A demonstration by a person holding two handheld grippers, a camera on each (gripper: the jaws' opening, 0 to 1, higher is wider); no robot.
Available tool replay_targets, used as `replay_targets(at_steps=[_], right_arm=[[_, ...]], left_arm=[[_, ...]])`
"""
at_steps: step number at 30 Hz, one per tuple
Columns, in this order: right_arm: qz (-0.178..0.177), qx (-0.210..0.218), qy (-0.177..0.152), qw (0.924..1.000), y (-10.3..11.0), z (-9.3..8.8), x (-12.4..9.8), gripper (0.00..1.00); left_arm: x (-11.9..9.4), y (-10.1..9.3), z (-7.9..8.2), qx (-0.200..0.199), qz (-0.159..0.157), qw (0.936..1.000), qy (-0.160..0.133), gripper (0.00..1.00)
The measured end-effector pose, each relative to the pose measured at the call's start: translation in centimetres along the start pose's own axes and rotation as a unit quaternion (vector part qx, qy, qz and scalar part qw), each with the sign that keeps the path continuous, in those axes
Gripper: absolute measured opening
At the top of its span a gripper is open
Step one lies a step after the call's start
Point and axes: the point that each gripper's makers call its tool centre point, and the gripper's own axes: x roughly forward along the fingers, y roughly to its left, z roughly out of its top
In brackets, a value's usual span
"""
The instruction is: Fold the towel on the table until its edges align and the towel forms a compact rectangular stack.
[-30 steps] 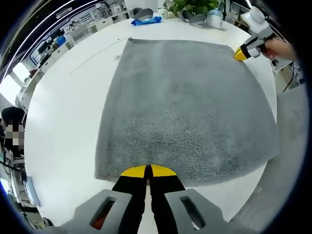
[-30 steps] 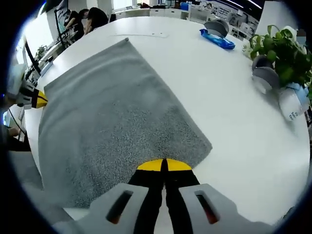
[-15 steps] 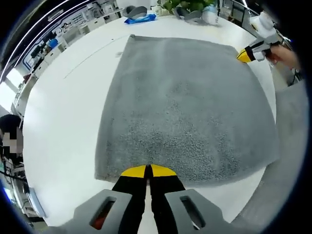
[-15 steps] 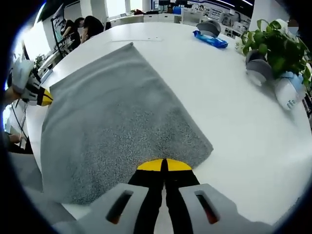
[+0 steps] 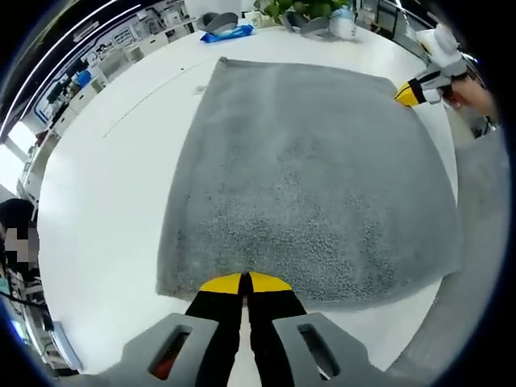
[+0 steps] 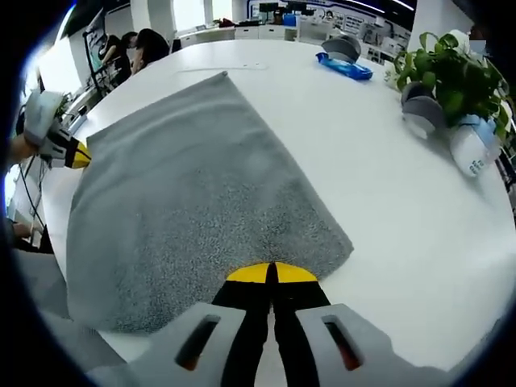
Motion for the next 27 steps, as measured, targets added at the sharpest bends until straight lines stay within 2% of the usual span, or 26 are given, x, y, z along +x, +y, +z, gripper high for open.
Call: replay_targets(at_steps=[15,23,27], right_arm=[[0.004,0.011,-0.005,0.9999,0.4,-0.9,-0.6,0.0],[0.002,0.017,-0.01,0.9998,0.5,-1.2,-0.8,0.0],[0.003,0.016,-0.012,0.9998,0.7,-1.4,-0.9,0.0]], left_arm=[[0.6,0.8,1.0,0.011,0.004,0.9999,0.011,0.02],[0.9,1.3,1.5,0.015,-0.005,0.9998,0.013,0.02],[1.1,1.5,2.0,0.035,0.002,0.9992,0.019,0.02]])
